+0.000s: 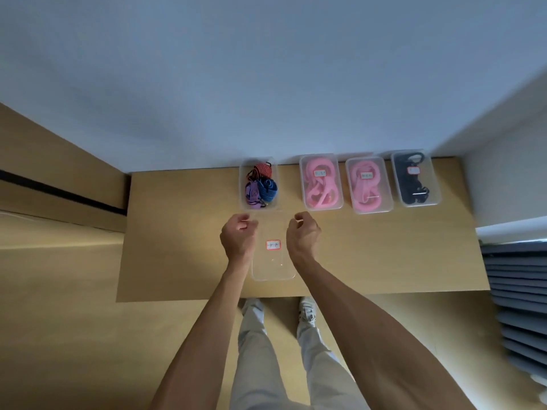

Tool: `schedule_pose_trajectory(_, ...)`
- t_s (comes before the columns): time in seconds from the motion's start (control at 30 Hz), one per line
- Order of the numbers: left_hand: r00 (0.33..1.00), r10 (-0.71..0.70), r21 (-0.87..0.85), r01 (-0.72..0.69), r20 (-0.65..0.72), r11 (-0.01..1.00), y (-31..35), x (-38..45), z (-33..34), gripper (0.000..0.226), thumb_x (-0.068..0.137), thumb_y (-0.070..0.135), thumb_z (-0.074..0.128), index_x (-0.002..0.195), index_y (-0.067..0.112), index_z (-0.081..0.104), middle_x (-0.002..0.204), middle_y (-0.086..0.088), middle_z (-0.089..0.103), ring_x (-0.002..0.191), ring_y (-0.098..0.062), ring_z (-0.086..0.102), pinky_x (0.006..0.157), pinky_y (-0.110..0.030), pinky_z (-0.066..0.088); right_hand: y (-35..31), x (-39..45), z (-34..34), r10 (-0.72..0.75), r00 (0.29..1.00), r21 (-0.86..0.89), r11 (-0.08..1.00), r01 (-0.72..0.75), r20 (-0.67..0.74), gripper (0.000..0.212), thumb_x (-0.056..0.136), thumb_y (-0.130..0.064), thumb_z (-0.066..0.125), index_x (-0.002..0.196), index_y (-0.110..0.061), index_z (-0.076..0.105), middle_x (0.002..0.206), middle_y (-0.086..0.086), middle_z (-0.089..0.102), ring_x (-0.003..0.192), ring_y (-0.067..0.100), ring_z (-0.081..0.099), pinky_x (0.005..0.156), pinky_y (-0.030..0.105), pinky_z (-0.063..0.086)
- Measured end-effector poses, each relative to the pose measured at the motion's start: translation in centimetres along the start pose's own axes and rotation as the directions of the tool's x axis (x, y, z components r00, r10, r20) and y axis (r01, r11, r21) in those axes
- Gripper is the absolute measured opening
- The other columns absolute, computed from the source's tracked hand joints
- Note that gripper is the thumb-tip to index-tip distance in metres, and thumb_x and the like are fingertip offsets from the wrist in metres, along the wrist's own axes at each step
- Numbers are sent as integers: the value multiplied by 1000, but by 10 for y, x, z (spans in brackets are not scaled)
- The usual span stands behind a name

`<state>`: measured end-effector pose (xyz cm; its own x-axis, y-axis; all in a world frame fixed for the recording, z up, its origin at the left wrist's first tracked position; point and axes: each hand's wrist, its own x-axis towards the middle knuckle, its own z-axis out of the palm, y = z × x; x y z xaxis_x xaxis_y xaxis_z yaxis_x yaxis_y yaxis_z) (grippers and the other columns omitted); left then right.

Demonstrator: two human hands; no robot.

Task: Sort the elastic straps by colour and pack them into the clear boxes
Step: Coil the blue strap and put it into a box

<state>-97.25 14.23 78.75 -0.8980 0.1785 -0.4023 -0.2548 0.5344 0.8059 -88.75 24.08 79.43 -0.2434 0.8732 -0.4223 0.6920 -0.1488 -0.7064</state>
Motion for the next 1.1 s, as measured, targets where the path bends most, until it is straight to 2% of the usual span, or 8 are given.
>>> schedule_pose_trajectory(0.23, 991, 126, -10, -127, -46, 992, 62, 47, 0, 13, 84, 13, 66, 76, 23, 70, 69, 17, 67, 66, 0, 62, 55, -9, 42, -65, 28, 12, 32, 999, 97, 995, -28, -37, 29, 90, 6, 51, 115, 1, 64, 100, 22, 69, 95, 34, 65, 89, 46, 54)
schedule_pose_trajectory(0.4, 988, 148, 119, -142, -37, 983, 60, 99, 15, 15, 77, -3, 51, 69, 2, 61, 70, -20, 61, 65, -19, 35, 57, -29, 31, -94, 67, 44, 100, 992, 166, 982, -86, -78, 31, 94, 5, 48, 119, 1, 66, 114, 18, 69, 99, 27, 65, 81, 24, 49)
schedule_pose_trajectory(0.5, 986, 156, 171, -145, -56, 975, 58, 122, 20, 17, 76, -6, 48, 65, 2, 58, 65, -21, 53, 65, -19, 30, 56, -31, 26, -94, 82, 61, 89, 992, 117, 990, -79, -90, 35, 95, 4, 45, 121, -1, 68, 115, 15, 71, 97, 24, 65, 73, 20, 42)
schedule_pose_trajectory(0.63, 982, 177, 173, -163, -69, 971, 61, 146, 27, 22, 77, -5, 53, 62, 10, 61, 52, 5, 41, 50, -12, 35, 48, -21, 25, -94, 96, 80, 109, 986, 49, 993, -104, -126, 33, 95, 0, 48, 118, -6, 72, 108, 16, 73, 96, 30, 67, 75, 27, 45)
schedule_pose_trajectory(0.7, 985, 161, 189, -146, -67, 971, 64, 157, 29, 18, 77, -6, 54, 64, 5, 61, 56, 1, 49, 54, -10, 35, 54, -25, 26, -102, 108, 87, 94, 987, 26, 995, -91, -133, 32, 92, 1, 48, 112, -4, 73, 104, 16, 73, 95, 33, 67, 77, 33, 48)
schedule_pose_trajectory(0.83, 992, 116, 170, -105, -57, 980, 62, 170, 36, 14, 78, -6, 59, 77, 0, 71, 75, -10, 70, 69, -21, 58, 64, -28, 40, -112, 123, 94, 80, 990, -91, 992, -91, -117, 27, 81, 5, 49, 88, -13, 68, 87, 10, 65, 80, 29, 57, 64, 31, 39)
schedule_pose_trajectory(0.97, 997, 59, 219, -45, -57, 975, 55, 171, 38, 16, 81, -1, 58, 79, 6, 72, 77, -8, 72, 72, -27, 62, 66, -33, 48, -109, 122, 97, 56, 988, -131, 989, -75, -144, 23, 86, 0, 52, 97, -4, 71, 100, 16, 66, 93, 35, 59, 73, 40, 47)
schedule_pose_trajectory(1.1, 999, 39, 178, -33, -35, 983, 59, 173, 36, 16, 80, -3, 61, 80, 7, 73, 76, -6, 72, 71, -24, 65, 64, -27, 44, -108, 127, 96, 88, 990, -133, 986, -103, -114, 22, 84, 3, 51, 92, -3, 70, 88, 16, 71, 84, 37, 62, 73, 41, 49)
